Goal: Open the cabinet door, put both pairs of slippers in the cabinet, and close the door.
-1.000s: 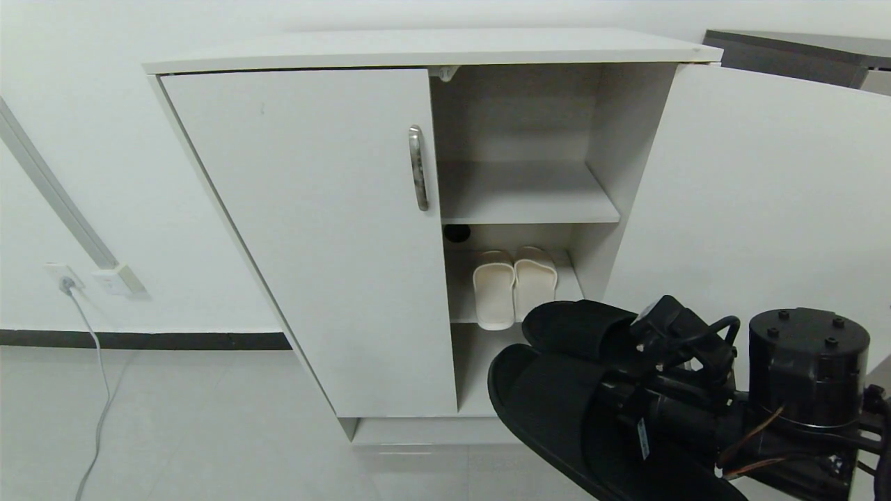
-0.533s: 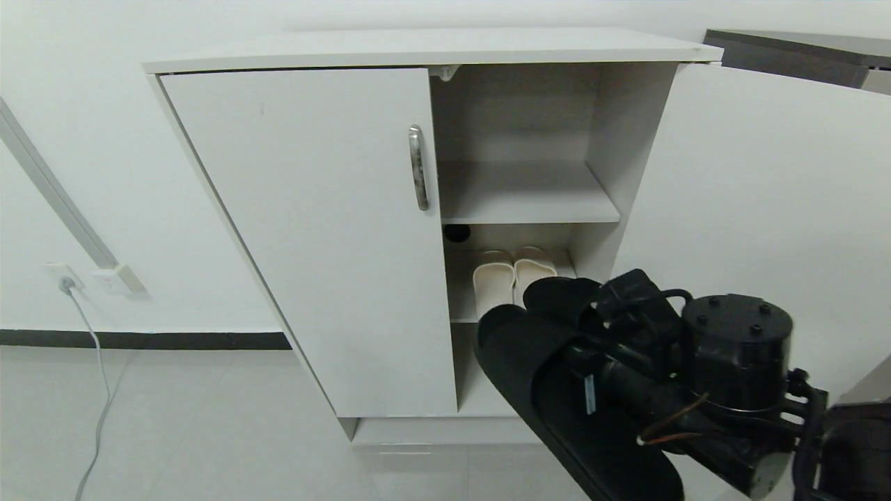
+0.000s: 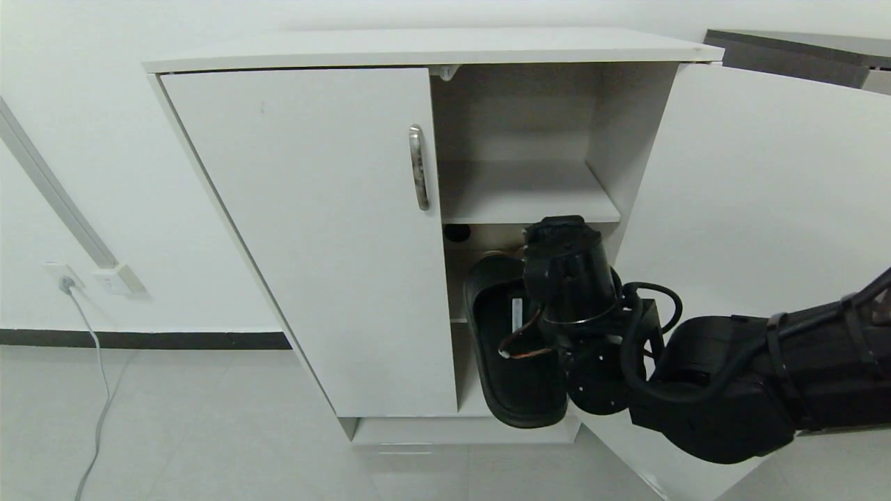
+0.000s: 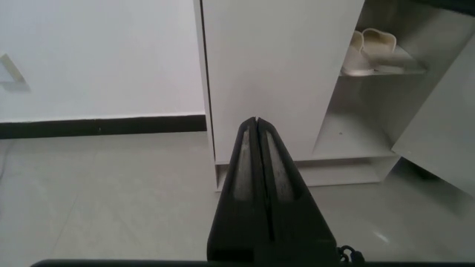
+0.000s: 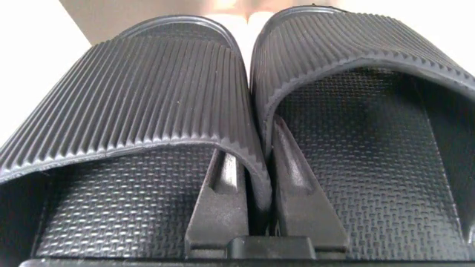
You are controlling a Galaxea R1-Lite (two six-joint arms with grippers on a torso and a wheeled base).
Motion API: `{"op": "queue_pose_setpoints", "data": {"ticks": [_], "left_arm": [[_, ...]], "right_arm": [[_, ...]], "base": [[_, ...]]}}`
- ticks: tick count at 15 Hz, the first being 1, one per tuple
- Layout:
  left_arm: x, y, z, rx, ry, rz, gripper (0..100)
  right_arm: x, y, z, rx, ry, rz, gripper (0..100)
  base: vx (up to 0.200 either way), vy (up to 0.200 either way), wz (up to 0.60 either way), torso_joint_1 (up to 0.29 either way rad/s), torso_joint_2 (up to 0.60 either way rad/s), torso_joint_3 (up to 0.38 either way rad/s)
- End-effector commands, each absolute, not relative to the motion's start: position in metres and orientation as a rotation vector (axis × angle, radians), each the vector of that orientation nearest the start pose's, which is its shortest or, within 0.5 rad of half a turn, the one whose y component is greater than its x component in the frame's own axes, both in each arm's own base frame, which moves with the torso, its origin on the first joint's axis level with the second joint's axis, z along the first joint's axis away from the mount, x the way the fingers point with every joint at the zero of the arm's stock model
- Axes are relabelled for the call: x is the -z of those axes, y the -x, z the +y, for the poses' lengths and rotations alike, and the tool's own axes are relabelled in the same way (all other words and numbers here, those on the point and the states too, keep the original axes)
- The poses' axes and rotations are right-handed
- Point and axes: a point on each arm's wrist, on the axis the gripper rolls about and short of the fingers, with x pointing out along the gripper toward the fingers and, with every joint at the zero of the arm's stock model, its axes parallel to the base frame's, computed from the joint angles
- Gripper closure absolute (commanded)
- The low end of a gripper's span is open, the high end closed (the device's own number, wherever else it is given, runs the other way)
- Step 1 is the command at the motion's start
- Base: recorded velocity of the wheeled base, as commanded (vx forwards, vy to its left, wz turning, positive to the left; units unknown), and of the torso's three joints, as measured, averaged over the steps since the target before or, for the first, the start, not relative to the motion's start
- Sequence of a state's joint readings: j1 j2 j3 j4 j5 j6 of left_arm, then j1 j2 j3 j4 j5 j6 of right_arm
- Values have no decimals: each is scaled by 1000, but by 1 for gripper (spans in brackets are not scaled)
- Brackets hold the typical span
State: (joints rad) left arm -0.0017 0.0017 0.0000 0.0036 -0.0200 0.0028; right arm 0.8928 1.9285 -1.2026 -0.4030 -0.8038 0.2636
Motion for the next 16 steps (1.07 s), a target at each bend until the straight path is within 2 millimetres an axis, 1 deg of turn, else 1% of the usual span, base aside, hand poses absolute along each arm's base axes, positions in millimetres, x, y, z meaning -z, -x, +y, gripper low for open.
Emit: {"op": "queue_pose_setpoints", "data": {"ticks": [1, 2, 4, 10, 14, 16], "left_arm": [[-75, 23, 0, 21, -3, 6, 100], [-75, 23, 0, 21, -3, 6, 100], [-75, 23, 0, 21, -1, 6, 100], [-75, 23, 0, 21, -3, 6, 100], [-75, 23, 0, 21, -3, 6, 100], [-75, 23, 0, 21, -5, 6, 100]], "right_arm": [[-212, -252, 285, -53, -48, 171, 100], [-218, -255, 284, -48, -52, 158, 100], [-220, -260, 279, -32, -47, 148, 100], [-222, -268, 278, -24, -40, 97, 100], [-218, -270, 280, -23, -34, 93, 100], [-219, -270, 279, -23, -35, 92, 100]], "base": [[0, 0, 0, 0, 0, 0], [0, 0, 0, 0, 0, 0], [0, 0, 0, 0, 0, 0], [0, 0, 0, 0, 0, 0], [0, 0, 0, 0, 0, 0], [200, 0, 0, 5, 2, 2]]}}
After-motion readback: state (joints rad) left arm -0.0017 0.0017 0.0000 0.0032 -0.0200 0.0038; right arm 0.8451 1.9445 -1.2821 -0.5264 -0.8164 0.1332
